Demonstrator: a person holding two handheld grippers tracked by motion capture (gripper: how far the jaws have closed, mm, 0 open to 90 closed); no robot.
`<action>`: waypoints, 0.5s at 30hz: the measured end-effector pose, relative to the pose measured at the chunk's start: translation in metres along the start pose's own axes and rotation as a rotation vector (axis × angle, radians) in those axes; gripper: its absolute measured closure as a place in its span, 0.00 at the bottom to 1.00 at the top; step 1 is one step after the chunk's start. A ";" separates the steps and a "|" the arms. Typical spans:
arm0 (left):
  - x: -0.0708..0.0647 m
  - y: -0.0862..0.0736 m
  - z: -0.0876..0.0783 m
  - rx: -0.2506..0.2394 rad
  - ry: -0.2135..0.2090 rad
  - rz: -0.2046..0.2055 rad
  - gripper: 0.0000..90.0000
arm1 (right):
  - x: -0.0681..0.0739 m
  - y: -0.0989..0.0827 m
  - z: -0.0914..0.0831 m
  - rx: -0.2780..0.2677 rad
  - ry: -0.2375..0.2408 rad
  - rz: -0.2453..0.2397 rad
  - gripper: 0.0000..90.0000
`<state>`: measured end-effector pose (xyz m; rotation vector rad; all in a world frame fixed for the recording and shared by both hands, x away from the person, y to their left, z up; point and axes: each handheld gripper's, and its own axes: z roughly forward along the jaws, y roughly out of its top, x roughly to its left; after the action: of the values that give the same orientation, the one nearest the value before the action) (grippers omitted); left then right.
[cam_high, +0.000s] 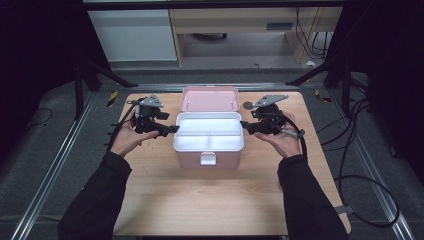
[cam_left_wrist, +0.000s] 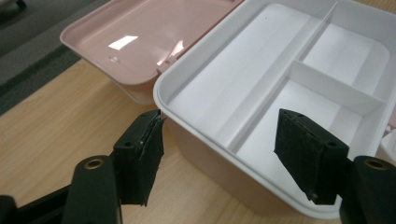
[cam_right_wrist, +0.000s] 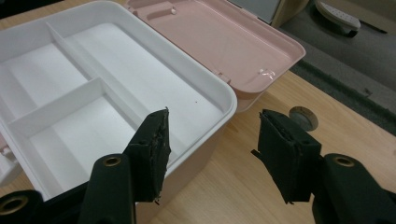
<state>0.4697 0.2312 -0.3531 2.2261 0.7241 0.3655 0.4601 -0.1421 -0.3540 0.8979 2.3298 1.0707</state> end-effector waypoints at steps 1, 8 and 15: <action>0.000 0.002 0.001 0.007 -0.009 0.015 0.37 | -0.001 0.003 0.001 0.005 0.007 -0.013 0.49; 0.003 0.017 0.006 0.066 -0.036 0.094 0.40 | -0.008 0.016 0.011 0.010 0.089 -0.099 0.55; 0.005 0.025 0.017 0.130 -0.097 0.191 0.42 | -0.008 0.023 0.025 0.020 0.177 -0.159 0.59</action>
<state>0.4916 0.2106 -0.3456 2.4259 0.4975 0.3090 0.4893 -0.1239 -0.3503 0.6349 2.5113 1.1008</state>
